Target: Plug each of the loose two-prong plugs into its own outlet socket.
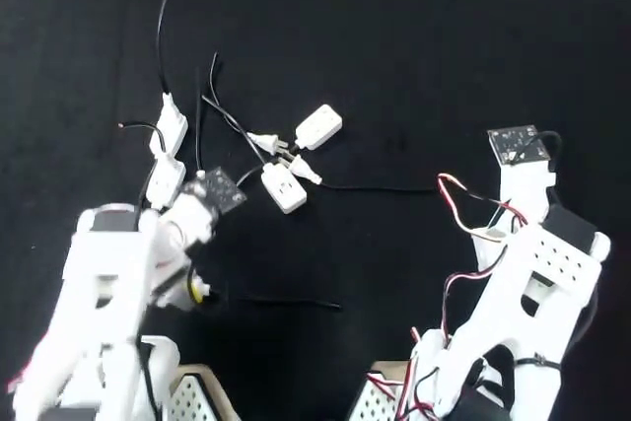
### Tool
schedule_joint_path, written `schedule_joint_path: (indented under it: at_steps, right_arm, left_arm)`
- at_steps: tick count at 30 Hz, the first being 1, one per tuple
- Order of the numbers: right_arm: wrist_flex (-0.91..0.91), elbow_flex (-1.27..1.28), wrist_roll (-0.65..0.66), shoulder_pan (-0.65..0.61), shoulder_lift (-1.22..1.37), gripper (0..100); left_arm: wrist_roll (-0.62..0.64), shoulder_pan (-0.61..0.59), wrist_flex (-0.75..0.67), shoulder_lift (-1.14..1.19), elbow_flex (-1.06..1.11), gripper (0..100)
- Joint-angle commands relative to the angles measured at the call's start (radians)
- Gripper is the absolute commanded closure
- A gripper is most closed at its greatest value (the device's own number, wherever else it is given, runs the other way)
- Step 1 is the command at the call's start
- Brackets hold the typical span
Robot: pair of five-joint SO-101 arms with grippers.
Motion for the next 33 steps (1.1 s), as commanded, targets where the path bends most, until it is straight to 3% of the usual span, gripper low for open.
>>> schedule_joint_path:
  at_steps: [1,6,8,10,14,16,19,25,27,33]
  right_arm:
    - [-0.006,-0.004,0.008,-0.009,-0.004,72.4]
    - [-0.006,-0.002,0.008,-0.012,-0.002,72.4]
    - [-0.006,-0.002,0.008,-0.012,-0.002,72.4]
    - [-0.006,-0.002,0.008,-0.012,-0.001,72.4]
    - [-0.006,-0.002,0.008,-0.012,-0.001,72.4]
    - [-0.008,-0.004,0.008,-0.014,-0.001,72.4]
    - [-0.008,-0.004,0.008,-0.014,-0.001,72.4]
    - [-0.011,0.012,0.008,-0.014,-0.002,72.4]
    - [-0.012,0.013,0.008,-0.014,-0.002,72.4]
    - [-0.012,0.013,0.008,-0.012,-0.002,72.4]
  left_arm:
    - [-0.011,-0.004,-0.014,0.187,-0.182,73]
    - [0.049,-0.004,-0.153,0.368,-0.26,73]
    - [0.063,-0.001,-0.147,0.41,-0.297,73]
    - [0.098,-0.001,-0.08,0.404,-0.358,73]
    - [0.189,0.03,0.206,0.307,-0.533,73]
    - [0.175,0.027,0.264,0.239,-0.595,73]
    - [0.035,0.005,0.295,0.187,-0.598,73]
    - [-0.575,-0.033,0.178,0.244,-0.378,73]
    - [-0.718,-0.033,0.141,0.269,-0.346,73]
    - [-0.758,0.005,0.035,0.391,-0.352,73]
